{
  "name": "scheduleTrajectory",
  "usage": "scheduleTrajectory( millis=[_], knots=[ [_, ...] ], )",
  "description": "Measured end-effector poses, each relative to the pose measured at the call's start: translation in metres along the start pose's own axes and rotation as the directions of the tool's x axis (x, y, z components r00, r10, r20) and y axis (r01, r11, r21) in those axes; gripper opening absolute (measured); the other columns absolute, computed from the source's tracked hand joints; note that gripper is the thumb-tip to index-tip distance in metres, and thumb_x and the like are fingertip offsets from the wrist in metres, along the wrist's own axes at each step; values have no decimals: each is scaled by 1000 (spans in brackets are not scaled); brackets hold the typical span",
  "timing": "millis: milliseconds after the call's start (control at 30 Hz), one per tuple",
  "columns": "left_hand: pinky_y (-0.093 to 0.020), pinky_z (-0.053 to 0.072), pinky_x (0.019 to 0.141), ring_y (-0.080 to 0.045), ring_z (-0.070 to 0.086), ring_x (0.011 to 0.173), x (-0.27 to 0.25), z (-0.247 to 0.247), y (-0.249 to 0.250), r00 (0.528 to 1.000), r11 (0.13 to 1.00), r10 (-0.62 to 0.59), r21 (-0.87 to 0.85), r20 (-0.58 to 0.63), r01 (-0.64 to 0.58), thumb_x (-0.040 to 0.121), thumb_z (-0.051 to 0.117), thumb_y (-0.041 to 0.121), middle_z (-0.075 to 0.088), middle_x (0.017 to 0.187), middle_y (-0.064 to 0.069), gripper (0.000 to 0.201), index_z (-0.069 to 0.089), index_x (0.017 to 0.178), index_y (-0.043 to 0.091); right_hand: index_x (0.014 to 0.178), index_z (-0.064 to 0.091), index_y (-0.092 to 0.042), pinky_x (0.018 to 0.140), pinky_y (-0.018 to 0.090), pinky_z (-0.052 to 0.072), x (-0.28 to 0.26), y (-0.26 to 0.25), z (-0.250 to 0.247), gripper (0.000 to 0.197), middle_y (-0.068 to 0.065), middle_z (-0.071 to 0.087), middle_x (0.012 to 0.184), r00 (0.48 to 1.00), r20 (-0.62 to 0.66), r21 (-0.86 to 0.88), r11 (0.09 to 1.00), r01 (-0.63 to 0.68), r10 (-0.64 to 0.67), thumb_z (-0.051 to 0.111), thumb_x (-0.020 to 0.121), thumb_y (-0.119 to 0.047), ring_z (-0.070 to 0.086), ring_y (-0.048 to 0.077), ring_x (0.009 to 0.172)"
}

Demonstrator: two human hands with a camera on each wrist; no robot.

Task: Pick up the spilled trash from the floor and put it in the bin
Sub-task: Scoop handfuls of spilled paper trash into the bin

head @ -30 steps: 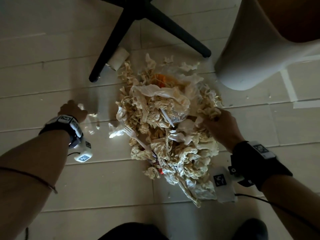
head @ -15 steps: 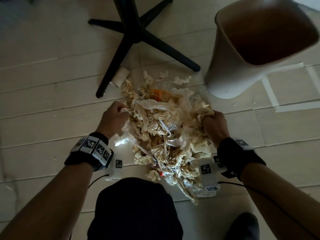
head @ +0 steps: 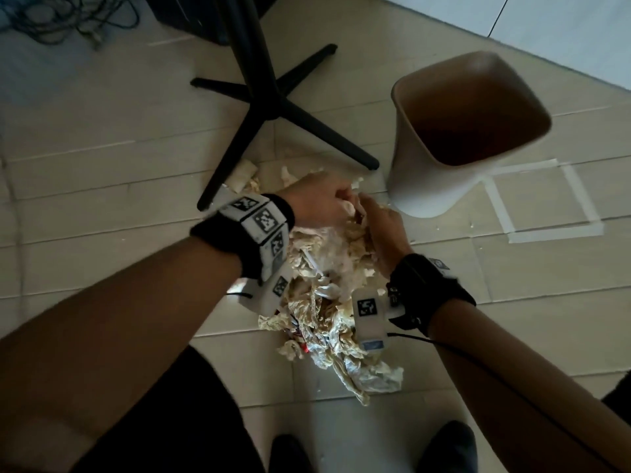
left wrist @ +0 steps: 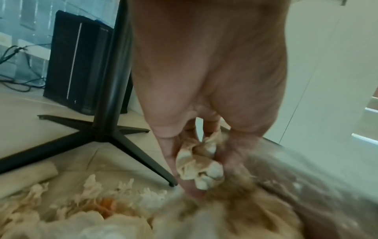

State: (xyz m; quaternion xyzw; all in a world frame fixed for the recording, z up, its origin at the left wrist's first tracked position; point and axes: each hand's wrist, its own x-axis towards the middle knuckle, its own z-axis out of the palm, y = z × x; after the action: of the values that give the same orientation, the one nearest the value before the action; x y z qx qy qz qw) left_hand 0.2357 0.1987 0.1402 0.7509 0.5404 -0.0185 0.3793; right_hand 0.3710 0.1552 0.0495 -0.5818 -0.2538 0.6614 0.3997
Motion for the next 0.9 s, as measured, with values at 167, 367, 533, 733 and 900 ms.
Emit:
scheduleTrajectory(
  millis=[167, 367, 533, 733, 900],
  knots=[
    [-34, 54, 77, -19, 62, 90, 2, 40, 8, 972, 1000, -16, -28, -233, 10, 80, 63, 30, 63, 98, 0, 13, 67, 92, 27, 135, 57, -12, 89, 45, 56, -11, -15, -7, 66, 21, 67, 124, 923, 383, 123, 992, -18, -31, 49, 95, -63, 68, 34, 110],
    [-29, 60, 80, -11, 68, 93, -24, 51, 4, 972, 917, -41, -395, -233, -56, 74, 79, 11, 68, 103, 3, 52, 55, 119, 23, 126, 58, -5, 71, 38, 60, -25, -18, -20, 31, 21, 68, 106, 864, 501, 155, 987, -43, -41, 63, 95, -9, 68, 32, 88],
    [-8, 48, 88, 16, 52, 112, -52, 50, 6, 940, 815, 43, -533, -339, -230, 76, 83, 15, 53, 133, 6, 71, 46, 137, 18, 123, 61, 0, 66, 36, 59, -22, -31, -20, 32, 19, 72, 104, 933, 348, 126, 991, 54, -95, 54, 92, 2, 71, 30, 84],
    [-32, 28, 111, -9, 25, 143, -66, 97, -16, 981, 833, -106, -554, -160, 0, 68, 86, 45, 19, 159, 15, 121, 1, 154, 39, 99, 53, -8, 43, 23, 50, -22, -45, -25, 16, 2, 59, 66, 959, 243, 318, 946, 64, -147, 42, 92, 1, 62, 11, 48],
    [-47, 58, 88, -27, 68, 106, -54, 110, -6, 965, 608, -246, -790, -91, 80, 85, 75, 28, 65, 122, 0, 63, 41, 136, 12, 100, 61, -5, 59, 32, 56, -28, -33, -19, 19, 11, 62, 83, 969, 191, 150, 980, 129, -156, 48, 87, -1, 66, 22, 69]
  ],
)
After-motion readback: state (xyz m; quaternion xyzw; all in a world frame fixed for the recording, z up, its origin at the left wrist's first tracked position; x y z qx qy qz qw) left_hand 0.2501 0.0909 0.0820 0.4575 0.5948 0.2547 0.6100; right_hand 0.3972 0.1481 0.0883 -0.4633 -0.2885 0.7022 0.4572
